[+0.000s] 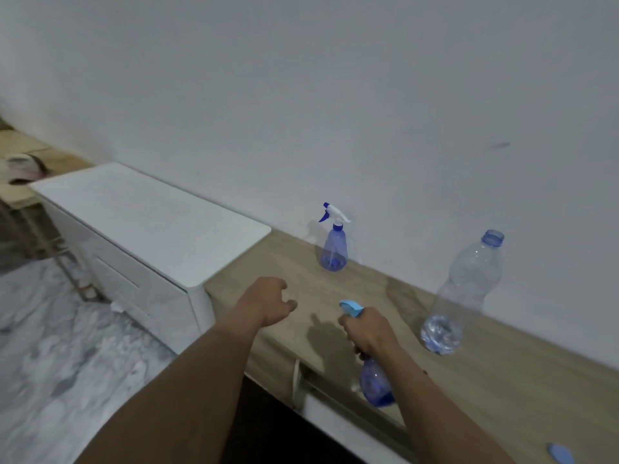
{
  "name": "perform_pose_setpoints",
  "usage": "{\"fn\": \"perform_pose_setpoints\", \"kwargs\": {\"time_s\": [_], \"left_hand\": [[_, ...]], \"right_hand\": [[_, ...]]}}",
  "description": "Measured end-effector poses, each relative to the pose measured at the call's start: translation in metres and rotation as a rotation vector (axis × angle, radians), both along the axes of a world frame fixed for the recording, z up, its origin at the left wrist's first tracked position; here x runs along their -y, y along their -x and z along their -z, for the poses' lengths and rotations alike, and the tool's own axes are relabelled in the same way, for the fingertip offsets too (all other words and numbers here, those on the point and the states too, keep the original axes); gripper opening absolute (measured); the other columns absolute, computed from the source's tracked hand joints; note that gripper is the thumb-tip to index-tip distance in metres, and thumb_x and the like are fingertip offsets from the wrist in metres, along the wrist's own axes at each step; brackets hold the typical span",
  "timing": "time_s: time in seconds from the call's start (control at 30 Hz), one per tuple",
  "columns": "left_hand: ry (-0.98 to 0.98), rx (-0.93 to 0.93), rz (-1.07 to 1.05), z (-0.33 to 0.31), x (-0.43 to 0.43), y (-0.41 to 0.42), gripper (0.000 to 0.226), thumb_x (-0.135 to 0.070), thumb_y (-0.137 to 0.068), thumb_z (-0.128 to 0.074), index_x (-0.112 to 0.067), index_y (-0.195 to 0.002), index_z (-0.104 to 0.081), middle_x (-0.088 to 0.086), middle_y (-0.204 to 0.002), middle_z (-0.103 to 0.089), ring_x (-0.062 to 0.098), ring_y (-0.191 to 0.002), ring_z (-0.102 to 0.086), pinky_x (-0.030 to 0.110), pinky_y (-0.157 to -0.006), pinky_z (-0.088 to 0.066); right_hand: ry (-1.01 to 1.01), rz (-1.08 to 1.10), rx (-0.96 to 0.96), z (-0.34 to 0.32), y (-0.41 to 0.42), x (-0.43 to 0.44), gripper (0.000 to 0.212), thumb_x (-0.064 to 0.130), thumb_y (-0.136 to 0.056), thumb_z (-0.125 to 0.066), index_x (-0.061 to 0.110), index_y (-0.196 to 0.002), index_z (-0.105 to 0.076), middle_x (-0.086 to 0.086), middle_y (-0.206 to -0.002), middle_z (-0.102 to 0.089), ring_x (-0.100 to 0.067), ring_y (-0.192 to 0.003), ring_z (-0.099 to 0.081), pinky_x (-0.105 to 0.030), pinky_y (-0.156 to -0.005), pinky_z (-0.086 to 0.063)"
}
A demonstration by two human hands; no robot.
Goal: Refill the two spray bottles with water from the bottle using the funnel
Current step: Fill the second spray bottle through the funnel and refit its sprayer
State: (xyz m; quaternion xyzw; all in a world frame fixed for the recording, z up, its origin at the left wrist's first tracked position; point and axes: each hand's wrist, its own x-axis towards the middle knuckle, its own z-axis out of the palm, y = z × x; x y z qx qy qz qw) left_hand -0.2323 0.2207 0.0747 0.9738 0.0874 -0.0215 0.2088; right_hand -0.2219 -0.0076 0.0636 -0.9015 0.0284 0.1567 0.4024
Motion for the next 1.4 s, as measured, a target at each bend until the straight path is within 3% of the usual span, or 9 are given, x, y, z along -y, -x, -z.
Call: {"fn": "perform_pose_setpoints", "kwargs": {"time_s": [0.17, 0.37, 0.53, 0.73, 0.83, 0.97, 1.17, 1.27, 1.4], "left_hand": [[-0.016, -0.056, 0.005, 0.005, -0.003, 0.021, 0.065, -0.048, -0.089, -0.060, -0.011, -0.141, -0.048, 0.008, -0.143, -0.051, 0.024, -0.131, -0.047, 0.033, -0.106, -0.041], [-0.024, -0.074, -0.007, 0.004, -0.009, 0.032, 0.065, -0.050, -0.088, -0.060, -0.012, -0.140, -0.049, 0.008, -0.143, -0.051, 0.024, -0.130, -0.049, 0.033, -0.105, -0.042], [-0.030, -0.066, -0.020, 0.000, -0.012, 0.035, 0.065, -0.050, -0.087, -0.061, -0.013, -0.139, -0.051, 0.008, -0.142, -0.052, 0.024, -0.128, -0.050, 0.033, -0.105, -0.043], [-0.027, -0.066, -0.009, -0.004, -0.013, 0.033, 0.065, -0.051, -0.086, -0.060, -0.013, -0.138, -0.052, 0.007, -0.141, -0.052, 0.024, -0.128, -0.050, 0.034, -0.104, -0.043], [-0.025, -0.072, -0.007, -0.005, -0.015, 0.031, 0.064, -0.051, -0.086, -0.060, -0.013, -0.137, -0.053, 0.007, -0.141, -0.053, 0.024, -0.128, -0.050, 0.034, -0.105, -0.043], [0.028, -0.080, -0.013, -0.004, -0.015, 0.027, 0.063, -0.050, -0.085, -0.062, -0.013, -0.136, -0.054, 0.007, -0.140, -0.053, 0.023, -0.127, -0.052, 0.035, -0.105, -0.044], [0.242, -0.081, 0.015, -0.001, 0.011, 0.004, 0.059, -0.038, -0.077, -0.076, -0.015, -0.129, -0.062, 0.005, -0.128, -0.063, 0.019, -0.111, -0.062, 0.026, -0.096, -0.047], [0.336, -0.093, 0.067, 0.001, 0.031, -0.014, 0.058, -0.026, -0.070, -0.081, -0.016, -0.125, -0.066, 0.003, -0.122, -0.067, 0.015, -0.104, -0.064, 0.019, -0.085, -0.047], [0.476, -0.157, 0.136, 0.006, 0.052, -0.044, 0.074, -0.019, -0.061, -0.087, -0.017, -0.130, -0.060, 0.001, -0.125, -0.063, 0.014, -0.108, -0.062, 0.022, -0.086, -0.050]], "right_hand": [[0.046, -0.023, -0.056, 0.001, 0.019, -0.003, 0.029, 0.036, -0.081, -0.061, 0.008, -0.088, -0.062, -0.010, -0.070, -0.071, -0.022, -0.048, -0.063, -0.027, -0.046, -0.047], [0.073, -0.025, -0.050, -0.002, 0.029, 0.000, 0.016, 0.021, -0.079, -0.057, 0.006, -0.084, -0.059, -0.014, -0.072, -0.070, -0.024, -0.047, -0.061, -0.027, -0.044, -0.047], [-0.012, -0.024, -0.094, -0.006, 0.027, -0.002, 0.033, 0.035, -0.081, -0.068, 0.006, -0.095, -0.062, -0.013, -0.077, -0.072, -0.022, -0.049, -0.060, -0.029, -0.048, -0.047], [-0.028, -0.018, -0.087, -0.007, 0.024, -0.006, 0.041, 0.042, -0.084, -0.067, 0.006, -0.101, -0.061, -0.011, -0.077, -0.070, -0.023, -0.052, -0.063, -0.029, -0.050, -0.049], [-0.040, -0.007, -0.069, -0.007, 0.025, -0.007, 0.041, 0.043, -0.085, -0.064, 0.006, -0.104, -0.058, -0.010, -0.080, -0.068, -0.023, -0.052, -0.063, -0.030, -0.050, -0.048], [-0.112, 0.013, -0.029, -0.011, 0.023, -0.008, 0.041, 0.045, -0.092, -0.048, 0.014, -0.118, -0.041, -0.010, -0.095, -0.064, -0.025, -0.061, -0.065, -0.031, -0.054, -0.048], [-0.268, 0.062, 0.155, -0.024, -0.007, -0.011, 0.014, 0.031, -0.090, -0.057, 0.017, -0.093, -0.052, -0.007, -0.085, -0.068, -0.022, -0.066, -0.070, -0.036, -0.061, -0.048], [-0.282, 0.059, 0.226, -0.032, -0.021, -0.012, 0.005, 0.026, -0.083, -0.065, 0.022, -0.080, -0.063, -0.006, -0.075, -0.069, -0.030, -0.070, -0.068, -0.037, -0.065, -0.049], [-0.380, 0.099, 0.297, -0.041, -0.043, -0.010, 0.017, 0.022, -0.089, -0.069, 0.020, -0.074, -0.062, 0.000, -0.061, -0.058, -0.011, -0.052, -0.050, -0.023, -0.056, -0.042]]}}
